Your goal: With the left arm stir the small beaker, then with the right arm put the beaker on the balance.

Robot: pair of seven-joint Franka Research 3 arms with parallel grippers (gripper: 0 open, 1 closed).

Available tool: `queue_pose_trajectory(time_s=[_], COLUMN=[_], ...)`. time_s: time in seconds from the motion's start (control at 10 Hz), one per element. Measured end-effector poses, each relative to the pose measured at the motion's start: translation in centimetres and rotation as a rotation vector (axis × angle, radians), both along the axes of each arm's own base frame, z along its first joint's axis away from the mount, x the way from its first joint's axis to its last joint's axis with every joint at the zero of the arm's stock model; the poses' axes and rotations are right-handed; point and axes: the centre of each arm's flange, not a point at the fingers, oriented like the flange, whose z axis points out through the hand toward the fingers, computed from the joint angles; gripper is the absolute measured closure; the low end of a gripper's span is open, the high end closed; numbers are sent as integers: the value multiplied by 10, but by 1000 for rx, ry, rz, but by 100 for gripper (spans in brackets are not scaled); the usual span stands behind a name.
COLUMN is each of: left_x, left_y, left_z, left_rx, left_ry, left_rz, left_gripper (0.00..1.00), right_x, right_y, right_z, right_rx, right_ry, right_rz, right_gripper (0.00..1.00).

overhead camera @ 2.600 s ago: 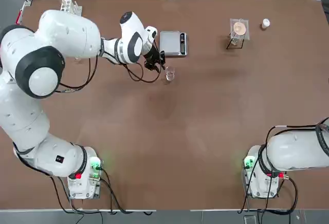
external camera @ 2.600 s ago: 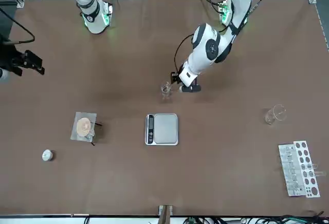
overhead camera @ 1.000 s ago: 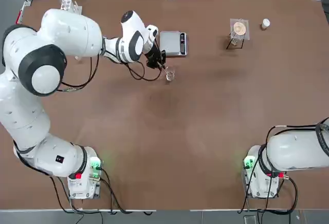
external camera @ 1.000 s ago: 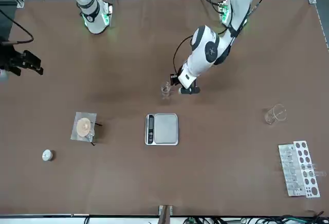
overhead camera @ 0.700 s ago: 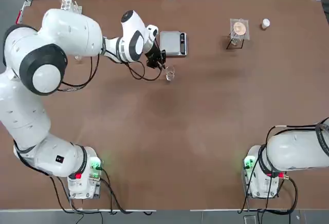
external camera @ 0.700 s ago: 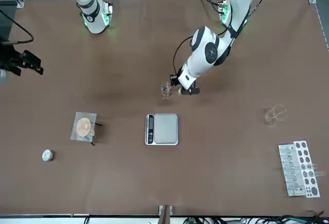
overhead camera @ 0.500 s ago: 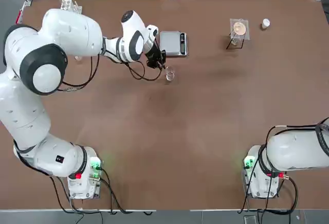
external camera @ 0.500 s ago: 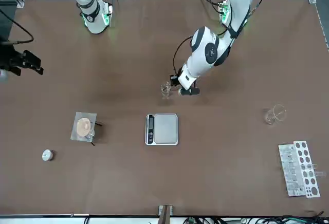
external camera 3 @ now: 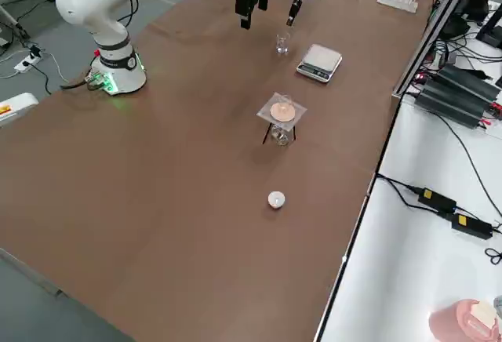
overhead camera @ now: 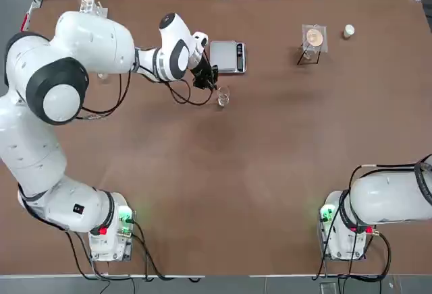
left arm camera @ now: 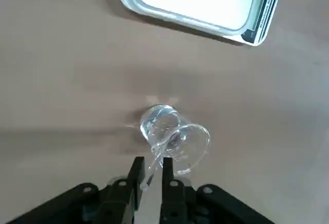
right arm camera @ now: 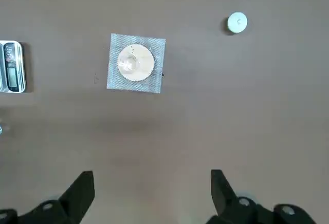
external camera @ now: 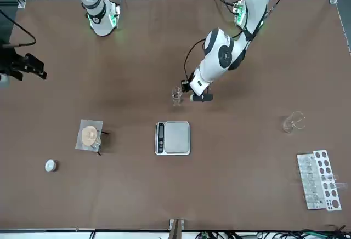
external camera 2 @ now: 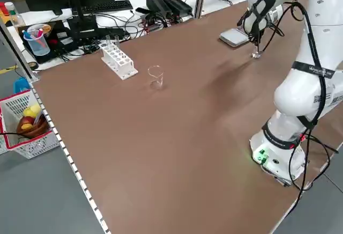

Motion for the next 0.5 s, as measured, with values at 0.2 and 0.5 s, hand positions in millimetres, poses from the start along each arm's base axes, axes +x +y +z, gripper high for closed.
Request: queue_pose_trajectory(time_s=[0.2, 0.5], left_x=[0, 0], left_y=[0, 0], left_z=[0, 0], left_rx=[0, 0], left_ry=[0, 0], left_rz=[0, 0], left_gripper=[81, 85], right_x=[0, -1], right_y=[0, 0], right_z=[0, -1], right_rx=[0, 0], right_ry=[4, 6], right_rz=[0, 0], right_gripper=[0, 0])
